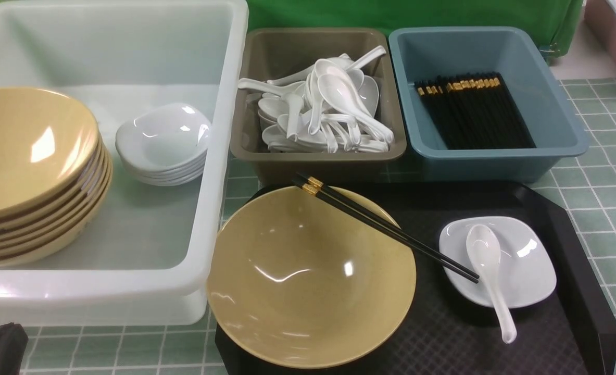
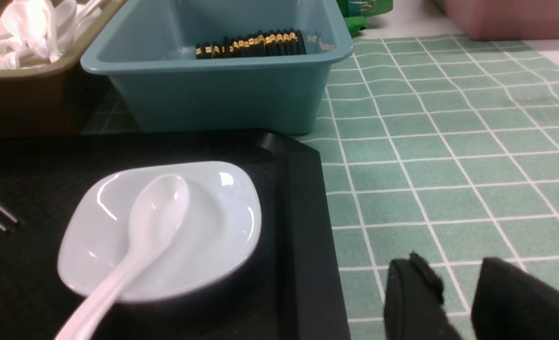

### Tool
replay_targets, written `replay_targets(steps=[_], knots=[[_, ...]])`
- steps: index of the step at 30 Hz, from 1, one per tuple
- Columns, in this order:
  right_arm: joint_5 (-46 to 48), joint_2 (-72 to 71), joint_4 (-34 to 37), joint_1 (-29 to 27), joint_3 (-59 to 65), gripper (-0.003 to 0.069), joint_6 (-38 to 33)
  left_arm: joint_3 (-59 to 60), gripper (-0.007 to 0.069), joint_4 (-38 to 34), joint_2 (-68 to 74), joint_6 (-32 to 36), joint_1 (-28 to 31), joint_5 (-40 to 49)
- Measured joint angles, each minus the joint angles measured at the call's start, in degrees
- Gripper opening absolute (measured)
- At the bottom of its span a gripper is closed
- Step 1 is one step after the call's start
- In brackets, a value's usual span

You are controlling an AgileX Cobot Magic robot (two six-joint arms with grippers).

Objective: On blue table put chopsticks spoon bowls plates into blue grey white boxes.
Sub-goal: 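Move the grippers toward the tableware on the black tray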

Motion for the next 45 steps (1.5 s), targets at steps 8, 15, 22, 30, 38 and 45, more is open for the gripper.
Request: replay_targets(steps=[8, 15, 22, 30, 38, 45], knots=[[0.0, 0.0, 0.0, 0.0, 0.0, 0.0238, 0.4, 0.0, 0.0001, 0.0, 0.0, 0.0, 0.0, 0.0], [0.0, 0.0, 0.0, 0.0, 0.0, 0.0238, 0.4, 0.0, 0.0001, 3.5, 0.0, 0.0, 0.0, 0.0], [-0.3, 0.0, 3.1, 0.0, 0.0, 0.0238, 4.5, 0.0, 0.0001, -11.1, 0.0, -8.2, 0.0, -4.0], [-2.1, 0.0, 21.3, 0.0, 0.0, 0.0238, 39.8, 0.0, 0.0001, -46.4, 0.0, -23.1, 0.0, -10.6], [-2.1, 0.0, 22.6, 0.0, 0.0, 0.0238, 33.5, -0.2, 0.0001, -49.9, 0.0, -21.7, 0.0, -10.5], [-1.6, 0.0, 23.1, 0.0, -2.5, 0.0235, 20.9, -9.9, 0.0001, -45.5, 0.0, -4.7, 0.0, -9.6]])
